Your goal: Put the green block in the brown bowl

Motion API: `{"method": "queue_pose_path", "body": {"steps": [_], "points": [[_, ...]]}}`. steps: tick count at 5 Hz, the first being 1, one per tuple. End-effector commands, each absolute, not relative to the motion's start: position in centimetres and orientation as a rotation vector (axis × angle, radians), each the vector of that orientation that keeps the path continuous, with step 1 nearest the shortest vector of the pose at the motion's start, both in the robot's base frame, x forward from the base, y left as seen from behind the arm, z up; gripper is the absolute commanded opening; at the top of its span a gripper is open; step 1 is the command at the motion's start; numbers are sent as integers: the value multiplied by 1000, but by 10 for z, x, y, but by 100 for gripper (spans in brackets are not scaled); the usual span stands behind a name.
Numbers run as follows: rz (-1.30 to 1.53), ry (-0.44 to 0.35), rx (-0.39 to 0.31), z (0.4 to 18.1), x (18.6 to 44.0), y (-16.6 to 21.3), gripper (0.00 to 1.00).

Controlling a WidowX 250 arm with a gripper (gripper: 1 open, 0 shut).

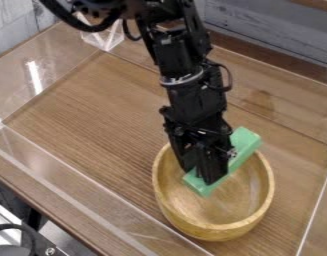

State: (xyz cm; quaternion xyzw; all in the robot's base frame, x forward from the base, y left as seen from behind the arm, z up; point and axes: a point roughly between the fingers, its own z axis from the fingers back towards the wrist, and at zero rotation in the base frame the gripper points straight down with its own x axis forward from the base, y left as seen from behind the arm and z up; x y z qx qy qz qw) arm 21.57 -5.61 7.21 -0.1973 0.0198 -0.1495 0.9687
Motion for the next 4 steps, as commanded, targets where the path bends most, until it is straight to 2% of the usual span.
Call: {"method": "queue_pose_path", "body": {"steps": [1,4], "points": [[-300,1,-400,81,225,-54,0],[-298,13,-413,80,225,-56,0]]}}
